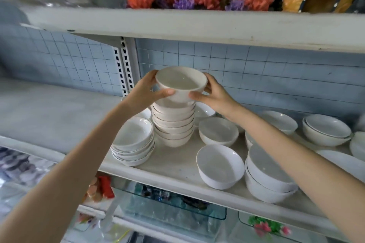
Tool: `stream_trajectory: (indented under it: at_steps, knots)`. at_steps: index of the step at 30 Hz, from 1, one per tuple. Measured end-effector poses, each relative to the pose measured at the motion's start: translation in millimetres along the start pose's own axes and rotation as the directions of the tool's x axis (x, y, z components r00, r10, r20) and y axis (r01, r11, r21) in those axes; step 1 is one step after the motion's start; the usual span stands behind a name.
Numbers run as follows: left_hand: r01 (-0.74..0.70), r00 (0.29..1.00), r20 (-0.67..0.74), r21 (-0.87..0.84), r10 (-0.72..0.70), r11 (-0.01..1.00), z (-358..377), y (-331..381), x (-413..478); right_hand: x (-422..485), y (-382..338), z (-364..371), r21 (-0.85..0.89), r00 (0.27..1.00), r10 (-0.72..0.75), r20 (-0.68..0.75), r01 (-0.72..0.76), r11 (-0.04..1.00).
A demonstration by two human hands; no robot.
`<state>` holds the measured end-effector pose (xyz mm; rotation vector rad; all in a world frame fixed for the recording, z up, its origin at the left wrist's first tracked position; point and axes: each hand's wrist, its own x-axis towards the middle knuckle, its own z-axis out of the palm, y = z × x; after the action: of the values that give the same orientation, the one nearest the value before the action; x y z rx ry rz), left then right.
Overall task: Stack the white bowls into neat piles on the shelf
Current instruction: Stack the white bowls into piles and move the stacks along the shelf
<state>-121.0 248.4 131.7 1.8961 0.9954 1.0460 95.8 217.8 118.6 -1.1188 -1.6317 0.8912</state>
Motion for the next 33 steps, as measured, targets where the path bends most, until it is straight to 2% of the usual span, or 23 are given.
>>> stream_trajectory:
  at_steps: [7, 13, 21, 28, 33]
  knots:
    - [0.087, 0.996, 0.006, 0.092, -0.088, 0.992, -13.6, -30.1, 3.5, 12.0, 17.5, 18.3, 0.0, 0.995, 0.091, 0.042, -0.091, 0.996]
    - [0.123, 0.991, 0.048, 0.05, -0.126, 0.991, -9.6, -39.7, 1.9, 8.2, 25.4, 22.2, -0.029, 0.989, 0.141, 0.055, -0.139, 0.99]
    - [0.087, 0.988, 0.124, 0.028, -0.09, 0.996, -7.2, -35.3, -4.3, 5.5, 21.8, 19.4, -0.054, 0.982, 0.166, 0.095, -0.161, 0.985]
    - [0.062, 0.997, 0.036, 0.075, -0.065, 0.995, 8.8, -19.8, -14.7, -0.1, 15.9, 10.3, -0.074, 0.971, 0.199, 0.135, -0.19, 0.979]
    - [0.0, 0.994, -0.109, 0.128, 0.014, 0.992, 13.1, -16.7, -25.3, -16.3, 10.9, -20.1, -0.25, 0.97, 0.23, 0.081, -0.204, 0.946]
